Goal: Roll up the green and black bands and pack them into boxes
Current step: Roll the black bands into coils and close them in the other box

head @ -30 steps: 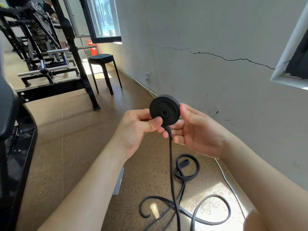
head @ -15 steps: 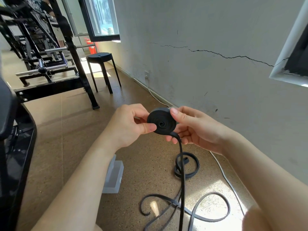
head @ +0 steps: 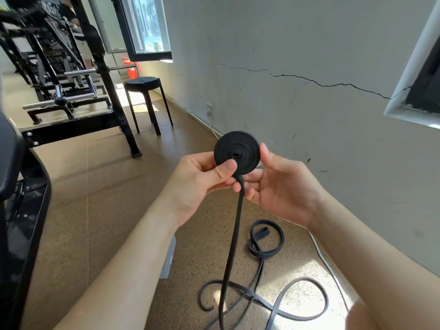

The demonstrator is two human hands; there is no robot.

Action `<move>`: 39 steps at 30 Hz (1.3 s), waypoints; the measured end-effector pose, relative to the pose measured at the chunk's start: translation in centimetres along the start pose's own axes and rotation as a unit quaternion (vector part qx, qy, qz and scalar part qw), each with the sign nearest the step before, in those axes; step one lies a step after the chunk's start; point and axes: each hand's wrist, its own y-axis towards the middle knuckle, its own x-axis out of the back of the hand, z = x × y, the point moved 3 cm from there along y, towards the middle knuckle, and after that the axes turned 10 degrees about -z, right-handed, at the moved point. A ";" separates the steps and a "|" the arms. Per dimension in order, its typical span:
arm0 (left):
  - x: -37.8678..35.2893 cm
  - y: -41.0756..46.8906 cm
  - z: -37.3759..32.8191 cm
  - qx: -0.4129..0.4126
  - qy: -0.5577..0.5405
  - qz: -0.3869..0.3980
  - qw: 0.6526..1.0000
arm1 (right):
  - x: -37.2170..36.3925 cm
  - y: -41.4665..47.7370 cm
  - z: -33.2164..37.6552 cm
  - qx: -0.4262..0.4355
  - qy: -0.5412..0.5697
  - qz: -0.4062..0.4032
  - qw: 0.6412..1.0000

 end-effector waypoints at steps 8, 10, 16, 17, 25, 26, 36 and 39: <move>2.5 0.3 -1.1 -0.075 0.308 -0.047 0.947 | 0.2 -0.2 0.6 -0.018 -0.193 -0.025 0.981; 2.4 0.3 -1.1 -0.071 0.333 -0.024 0.940 | 0.2 -0.3 0.5 -0.021 -0.225 -0.031 0.974; 2.3 0.5 -1.0 -0.092 0.393 -0.003 0.915 | 0.3 0.0 0.1 -0.026 -0.243 -0.037 0.969; 2.2 0.5 -0.9 -0.090 0.376 -0.005 0.922 | 0.4 0.0 0.1 -0.025 -0.230 -0.038 0.972; -0.3 0.1 0.6 0.037 -0.111 0.032 0.993 | 0.0 0.2 0.0 -0.007 0.001 0.024 1.000; -0.3 0.2 0.6 0.041 -0.124 0.024 0.991 | -0.1 0.2 0.0 -0.003 0.011 0.037 0.999; 1.3 0.4 0.0 -0.078 0.081 -0.032 0.993 | 0.3 -0.1 0.3 -0.011 -0.064 0.050 0.997; 2.0 0.4 -0.7 -0.099 0.163 -0.040 0.981 | 0.6 -0.3 0.7 -0.024 -0.119 0.046 0.992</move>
